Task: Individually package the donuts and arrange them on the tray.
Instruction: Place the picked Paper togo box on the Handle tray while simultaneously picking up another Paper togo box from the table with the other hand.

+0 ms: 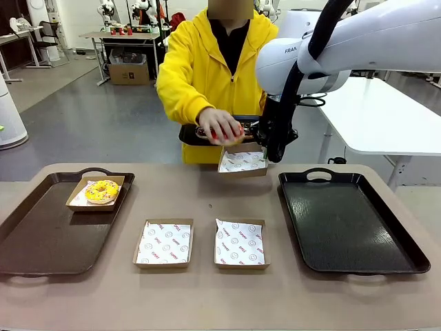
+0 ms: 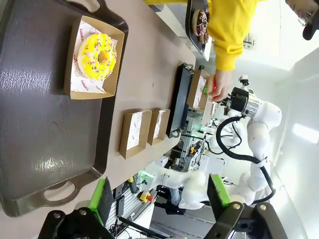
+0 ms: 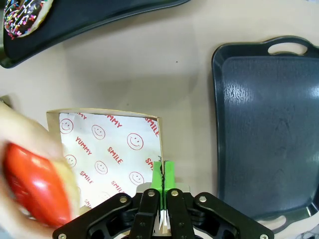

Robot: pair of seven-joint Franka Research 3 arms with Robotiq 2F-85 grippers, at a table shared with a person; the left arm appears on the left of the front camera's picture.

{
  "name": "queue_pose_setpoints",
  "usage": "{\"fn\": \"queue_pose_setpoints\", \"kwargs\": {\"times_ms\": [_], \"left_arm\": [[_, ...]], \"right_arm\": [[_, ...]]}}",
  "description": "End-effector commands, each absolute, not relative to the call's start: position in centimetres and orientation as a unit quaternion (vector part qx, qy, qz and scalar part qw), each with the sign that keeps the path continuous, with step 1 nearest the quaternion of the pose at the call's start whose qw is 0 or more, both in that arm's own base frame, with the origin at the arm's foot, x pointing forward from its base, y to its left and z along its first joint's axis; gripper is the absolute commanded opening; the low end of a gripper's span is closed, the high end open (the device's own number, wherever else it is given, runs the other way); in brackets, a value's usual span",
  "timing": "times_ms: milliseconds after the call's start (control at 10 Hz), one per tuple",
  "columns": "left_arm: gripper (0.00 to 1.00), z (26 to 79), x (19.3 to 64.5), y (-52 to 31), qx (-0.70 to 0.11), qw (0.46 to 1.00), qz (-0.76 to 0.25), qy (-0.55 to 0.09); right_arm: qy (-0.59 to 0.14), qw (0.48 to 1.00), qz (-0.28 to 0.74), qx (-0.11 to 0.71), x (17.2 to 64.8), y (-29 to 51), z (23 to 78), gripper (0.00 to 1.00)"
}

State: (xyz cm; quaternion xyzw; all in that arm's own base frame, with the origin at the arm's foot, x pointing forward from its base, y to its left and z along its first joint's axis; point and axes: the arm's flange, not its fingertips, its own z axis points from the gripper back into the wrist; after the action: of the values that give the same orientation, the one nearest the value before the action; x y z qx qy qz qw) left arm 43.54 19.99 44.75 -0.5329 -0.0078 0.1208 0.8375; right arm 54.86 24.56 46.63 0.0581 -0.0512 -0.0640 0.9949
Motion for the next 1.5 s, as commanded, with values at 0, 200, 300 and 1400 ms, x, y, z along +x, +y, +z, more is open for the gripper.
{"fn": "queue_pose_setpoints", "kwargs": {"times_ms": [0,200,300,1400], "left_arm": [[1.00,45.25,43.43,19.93,-0.533,0.836,0.127,-0.007],[1.00,45.25,43.43,19.93,-0.533,0.836,0.127,-0.007],[1.00,45.25,43.43,19.93,-0.533,0.836,0.127,-0.007],[1.00,45.25,43.43,19.93,-0.533,0.836,0.127,-0.007]], "right_arm": [[-0.052,0.995,-0.064,0.058,54.79,24.52,46.79,0.00],[-0.052,0.995,-0.064,0.058,54.79,24.52,46.79,0.00],[-0.052,0.995,-0.064,0.058,54.79,24.52,46.79,0.00],[-0.052,0.995,-0.064,0.058,54.79,24.52,46.79,0.00]]}}
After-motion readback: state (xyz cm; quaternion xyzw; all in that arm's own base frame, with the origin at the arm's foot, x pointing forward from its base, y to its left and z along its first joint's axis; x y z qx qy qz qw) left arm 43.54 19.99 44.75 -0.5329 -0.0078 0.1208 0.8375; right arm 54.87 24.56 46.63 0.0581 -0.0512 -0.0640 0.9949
